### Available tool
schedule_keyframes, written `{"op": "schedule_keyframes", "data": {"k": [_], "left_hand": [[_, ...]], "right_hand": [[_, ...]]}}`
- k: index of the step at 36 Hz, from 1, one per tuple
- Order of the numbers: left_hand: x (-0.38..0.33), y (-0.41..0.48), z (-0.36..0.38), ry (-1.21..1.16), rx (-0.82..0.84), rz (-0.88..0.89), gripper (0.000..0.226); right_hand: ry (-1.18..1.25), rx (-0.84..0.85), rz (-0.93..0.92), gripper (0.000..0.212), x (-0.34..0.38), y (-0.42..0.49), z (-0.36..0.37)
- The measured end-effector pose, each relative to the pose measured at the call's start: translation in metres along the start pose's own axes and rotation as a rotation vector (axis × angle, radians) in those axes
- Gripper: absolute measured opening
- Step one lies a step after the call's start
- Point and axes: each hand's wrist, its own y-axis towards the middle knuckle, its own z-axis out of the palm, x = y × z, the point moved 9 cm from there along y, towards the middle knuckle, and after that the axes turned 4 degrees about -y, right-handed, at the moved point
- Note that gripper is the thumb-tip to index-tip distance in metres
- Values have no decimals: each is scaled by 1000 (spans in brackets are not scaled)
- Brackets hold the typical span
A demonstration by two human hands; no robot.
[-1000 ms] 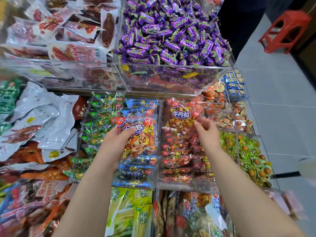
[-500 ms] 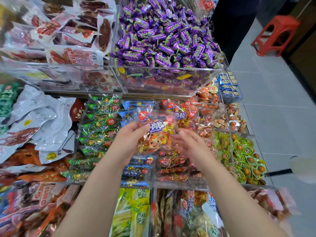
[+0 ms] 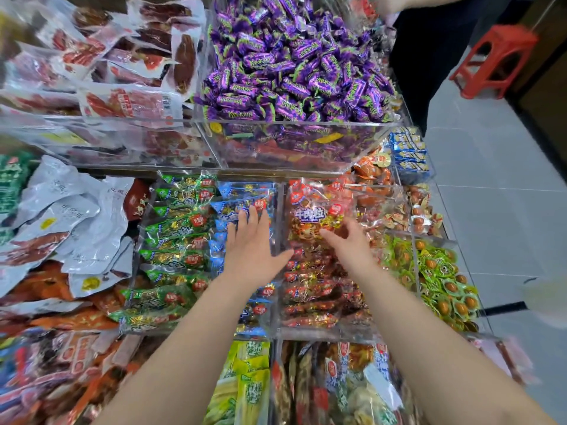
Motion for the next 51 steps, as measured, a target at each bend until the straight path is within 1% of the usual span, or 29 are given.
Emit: {"op": "schedule_keyframes", "data": {"k": [1, 3, 6, 8, 10, 11, 13, 16, 18, 22, 23, 25, 27, 31, 33, 37, 39, 42, 47, 51], "left_hand": [[0, 0, 6, 86, -9, 10, 99], [-1, -1, 11, 152, -53, 32, 99], [1, 1, 13, 163, -80, 46, 99], [1, 2, 13, 165, -73, 59, 99], [0, 2, 14, 160, -68, 66, 98], [0, 2, 14, 159, -66, 67, 98], [0, 1, 14, 163, -65, 66, 98], [0, 1, 14, 169, -69, 63, 99], [-1, 1, 14, 177, -70, 64, 100], [-1, 1, 15, 192, -59, 63, 101], [-1, 1, 15, 189, -58, 64, 102], [-1, 1, 15, 183, -60, 69, 102], [0, 0, 15, 176, -63, 78, 101], [0, 0, 15, 161, -73, 83, 98], [0, 0, 15, 165, -73, 78, 99], [0, 1, 16, 178, -73, 72, 100], [0, 1, 16, 175, -72, 70, 100], [0, 1, 15, 177, -79, 70, 100], [0, 0, 16, 164, -86, 72, 98], [0, 0, 16, 158, -84, 72, 98]], "right_hand": [[-23, -44, -15, 78, 3, 3, 1], [-14, -132, -22, 92, 6, 5, 4], [-12, -242, -12, 110, 8, 4, 8], [-12, -308, 49, 117, 4, 3, 9], [36, -326, 97, 120, 0, 3, 10], [69, -323, 77, 118, 0, 4, 11], [119, -302, -25, 109, 6, 4, 11], [108, -252, -159, 96, 15, 3, 8], [70, -186, -199, 96, 17, 6, 7], [16, -29, -222, 110, 17, 11, 9], [24, -15, -232, 109, 18, 12, 8], [50, -9, -258, 101, 22, 12, 3], [56, -4, -257, 94, 22, 13, -4], [10, 80, -280, 92, 22, 16, -8], [-35, 97, -269, 95, 19, 19, -2], [-171, 31, -189, 101, 8, 28, 12], [-181, -5, -166, 102, 4, 30, 13], [-192, -42, -196, 105, 4, 28, 10], [-156, 15, -170, 119, -8, 23, 10], [-166, 27, -160, 120, -12, 20, 7]]}}
